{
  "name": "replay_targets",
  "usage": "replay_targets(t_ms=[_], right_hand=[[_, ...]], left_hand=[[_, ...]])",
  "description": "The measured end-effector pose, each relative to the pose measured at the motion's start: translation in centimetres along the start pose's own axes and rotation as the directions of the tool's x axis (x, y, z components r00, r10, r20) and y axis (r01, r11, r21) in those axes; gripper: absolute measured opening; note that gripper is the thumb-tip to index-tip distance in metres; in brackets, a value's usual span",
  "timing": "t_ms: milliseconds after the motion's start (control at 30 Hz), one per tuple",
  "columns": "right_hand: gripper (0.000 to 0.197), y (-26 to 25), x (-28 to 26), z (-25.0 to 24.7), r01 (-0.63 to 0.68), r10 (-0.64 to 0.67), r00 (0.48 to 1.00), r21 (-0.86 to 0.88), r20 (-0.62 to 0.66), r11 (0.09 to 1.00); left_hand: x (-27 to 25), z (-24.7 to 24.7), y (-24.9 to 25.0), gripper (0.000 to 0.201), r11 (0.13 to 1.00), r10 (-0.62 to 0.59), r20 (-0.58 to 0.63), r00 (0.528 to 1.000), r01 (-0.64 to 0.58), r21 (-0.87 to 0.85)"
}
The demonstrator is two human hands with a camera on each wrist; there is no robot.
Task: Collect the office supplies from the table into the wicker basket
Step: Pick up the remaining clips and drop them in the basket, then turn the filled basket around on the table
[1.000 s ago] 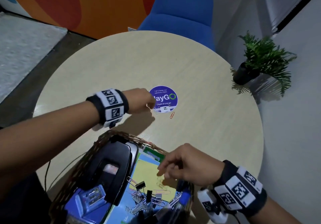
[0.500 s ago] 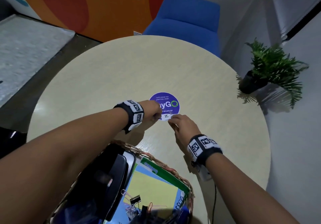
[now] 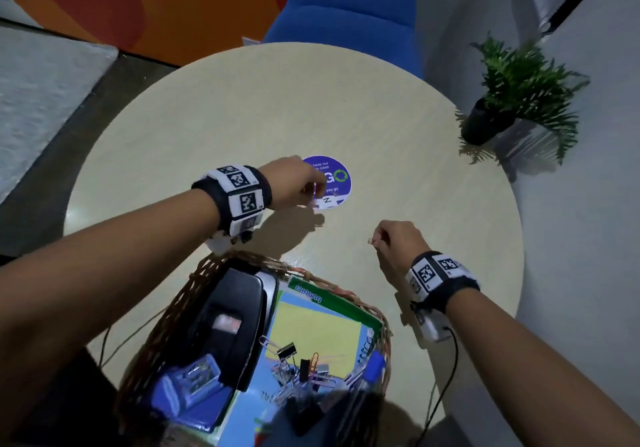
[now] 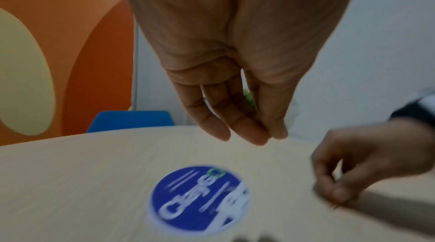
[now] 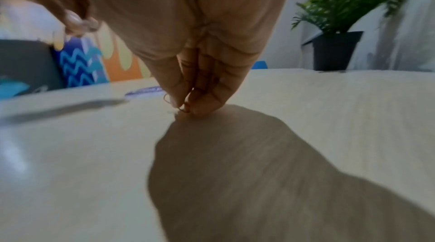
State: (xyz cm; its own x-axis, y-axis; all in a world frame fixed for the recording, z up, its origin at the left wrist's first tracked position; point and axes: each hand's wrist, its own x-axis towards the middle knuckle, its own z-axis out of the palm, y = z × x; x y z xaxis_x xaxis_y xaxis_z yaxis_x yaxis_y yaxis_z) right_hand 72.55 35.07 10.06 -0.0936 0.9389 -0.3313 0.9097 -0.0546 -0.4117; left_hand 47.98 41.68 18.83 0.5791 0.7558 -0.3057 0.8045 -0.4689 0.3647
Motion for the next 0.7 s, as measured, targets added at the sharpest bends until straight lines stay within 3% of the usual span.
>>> replay_targets(t_ms=[133,233,367,467,533,633,700], right_hand=[[0.014,-0.4,-2.8,-1.3,-0.076,0.096,0.991,0.199,-0.093,0.977],[0.016,-1.8,-5.4,-2.6,-0.011,0.053,0.993,0.354,-0.109,0.935],[0.017,-3.9,-9.2,-3.7,0.056,-0.017,0.995,0.421,-0.095,0.905],[0.014,-6.1,-12.4,-3.9,0.09,-0.078,0.996,0.457,-0.045,0.885],[0.014,-7.6,-14.4,-3.4,0.118,-0.141,0.99,0.435,0.02,0.893],[0.015,-9.1,-16.8,-2.0,0.121,-0.194,0.966,0.368,0.168,0.922],[0.016,-9.7,-17.6,-1.2,0.137,-0.214,0.947,0.301,0.241,0.944]], left_hand=[[-5.6,-0.5,3.3,0.005,0.983,0.153,-0.007,0.988,-0.153,-0.1],[-9.0,0.5,4.8,0.006,0.973,0.182,0.018,0.983,-0.178,-0.146],[-12.2,2.9,5.8,0.016,0.97,0.218,0.071,0.973,-0.208,-0.126],[-15.5,3.9,5.4,0.027,0.963,0.249,0.006,0.968,-0.247,-0.107],[-18.9,3.3,5.0,0.033,0.935,0.23,-0.031,0.973,-0.23,-0.269],[-25.0,2.4,5.0,0.024,0.801,0.166,-0.009,0.986,-0.14,-0.583],[-27.9,2.3,5.9,0.013,0.721,0.112,0.13,0.985,0.01,-0.692]])
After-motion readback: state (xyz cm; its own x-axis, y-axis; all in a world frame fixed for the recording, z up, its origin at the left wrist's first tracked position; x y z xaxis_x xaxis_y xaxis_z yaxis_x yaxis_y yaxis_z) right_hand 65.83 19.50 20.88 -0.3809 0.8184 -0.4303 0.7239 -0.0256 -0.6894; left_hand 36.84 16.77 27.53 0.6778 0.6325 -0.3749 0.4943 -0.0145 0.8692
